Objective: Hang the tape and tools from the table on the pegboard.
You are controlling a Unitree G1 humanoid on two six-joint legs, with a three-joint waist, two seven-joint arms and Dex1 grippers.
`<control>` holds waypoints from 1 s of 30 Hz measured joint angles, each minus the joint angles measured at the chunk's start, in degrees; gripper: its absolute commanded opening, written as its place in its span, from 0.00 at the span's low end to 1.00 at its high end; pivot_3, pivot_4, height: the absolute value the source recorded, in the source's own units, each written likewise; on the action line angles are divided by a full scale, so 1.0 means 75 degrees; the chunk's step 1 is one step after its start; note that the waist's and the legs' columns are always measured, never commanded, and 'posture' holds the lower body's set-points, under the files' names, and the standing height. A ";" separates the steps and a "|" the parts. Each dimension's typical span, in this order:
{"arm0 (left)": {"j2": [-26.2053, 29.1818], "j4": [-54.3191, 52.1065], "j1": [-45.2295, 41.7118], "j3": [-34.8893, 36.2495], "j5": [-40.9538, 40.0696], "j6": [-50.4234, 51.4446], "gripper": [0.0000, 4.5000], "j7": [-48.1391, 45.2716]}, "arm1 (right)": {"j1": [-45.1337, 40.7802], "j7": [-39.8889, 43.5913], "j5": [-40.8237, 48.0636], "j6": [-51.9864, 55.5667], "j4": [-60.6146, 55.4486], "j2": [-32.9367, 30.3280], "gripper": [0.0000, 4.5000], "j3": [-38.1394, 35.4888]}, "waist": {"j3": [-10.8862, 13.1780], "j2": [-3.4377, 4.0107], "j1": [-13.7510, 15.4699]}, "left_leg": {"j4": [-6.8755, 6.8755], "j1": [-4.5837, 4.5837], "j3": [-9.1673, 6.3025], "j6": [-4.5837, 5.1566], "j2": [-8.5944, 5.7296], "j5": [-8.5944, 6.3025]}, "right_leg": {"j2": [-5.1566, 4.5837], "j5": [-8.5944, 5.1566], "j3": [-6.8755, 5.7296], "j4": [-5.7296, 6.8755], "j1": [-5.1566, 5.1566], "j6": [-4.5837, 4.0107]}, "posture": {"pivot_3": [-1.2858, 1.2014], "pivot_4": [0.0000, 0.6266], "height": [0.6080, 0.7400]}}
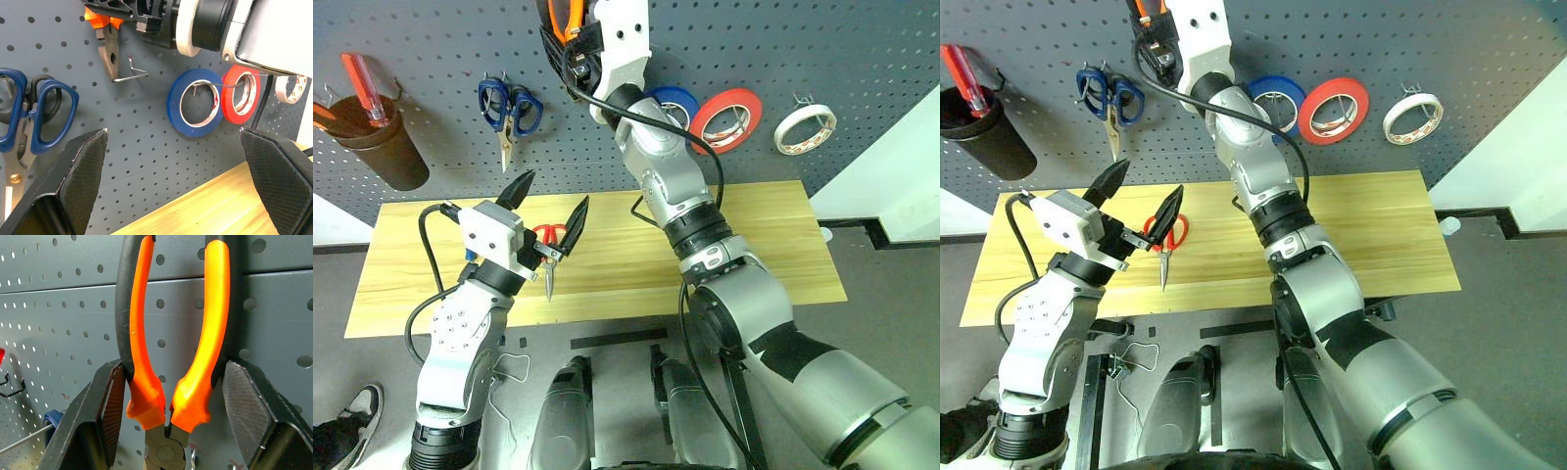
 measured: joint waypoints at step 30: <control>-0.0084 0.0302 -0.0320 -0.0027 -0.0004 -0.0016 1.00 -0.0260 | 0.0493 -0.0218 -0.0064 0.0956 -0.1749 -0.0441 0.58 0.0097 | 0.0049 0.0011 0.0046 | -0.0008 -0.0005 0.0000 0.0003 0.0001 0.0002 | 0.0001 -0.0002 0.0000 -0.0018 -0.0005 -0.0007 | 0.54 0.62 0.86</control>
